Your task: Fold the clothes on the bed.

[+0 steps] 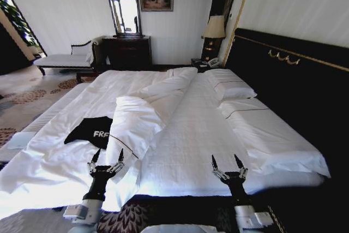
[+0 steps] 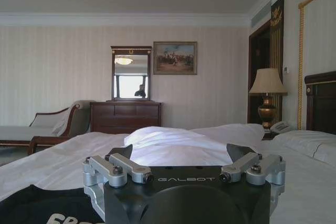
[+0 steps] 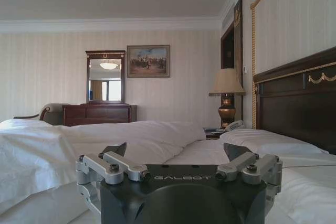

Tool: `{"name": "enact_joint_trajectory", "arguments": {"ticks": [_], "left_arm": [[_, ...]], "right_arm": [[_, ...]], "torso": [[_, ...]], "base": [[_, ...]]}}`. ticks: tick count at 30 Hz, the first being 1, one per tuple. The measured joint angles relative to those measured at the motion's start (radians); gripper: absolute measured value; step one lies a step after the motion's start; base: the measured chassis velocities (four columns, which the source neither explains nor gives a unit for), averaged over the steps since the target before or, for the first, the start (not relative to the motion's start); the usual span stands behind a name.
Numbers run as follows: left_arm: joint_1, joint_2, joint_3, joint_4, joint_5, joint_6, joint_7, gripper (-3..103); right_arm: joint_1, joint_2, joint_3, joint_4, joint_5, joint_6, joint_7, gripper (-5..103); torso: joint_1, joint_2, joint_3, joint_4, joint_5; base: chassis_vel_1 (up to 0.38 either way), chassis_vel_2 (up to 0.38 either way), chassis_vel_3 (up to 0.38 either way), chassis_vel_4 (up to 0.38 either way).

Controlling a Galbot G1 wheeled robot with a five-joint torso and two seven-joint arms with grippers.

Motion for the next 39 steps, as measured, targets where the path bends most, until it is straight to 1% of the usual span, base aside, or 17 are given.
{"name": "enact_joint_trajectory", "arguments": {"ticks": [17,27,39], "left_arm": [[0.006,0.005,-0.004,0.002,0.007,-0.015,-0.006,100],[0.010,0.009,-0.005,-0.008,0.018,-0.024,-0.008,100],[0.003,0.024,-0.018,-0.001,0.007,-0.029,-0.018,100]], "right_arm": [[-0.009,0.017,-0.002,0.004,-0.013,0.004,-0.004,100],[-0.016,0.019,-0.001,0.010,-0.015,0.009,-0.004,100],[-0.019,0.019,-0.006,0.000,-0.030,0.019,-0.009,100]], "torso": [[0.000,0.000,0.000,0.0000,0.0000],[0.000,0.000,0.000,0.0000,0.0000],[0.000,0.000,0.000,0.0000,0.0000]], "base": [[0.011,0.028,-0.015,-0.025],[0.002,0.132,0.003,-0.140],[-0.003,0.153,0.006,-0.152]]}}
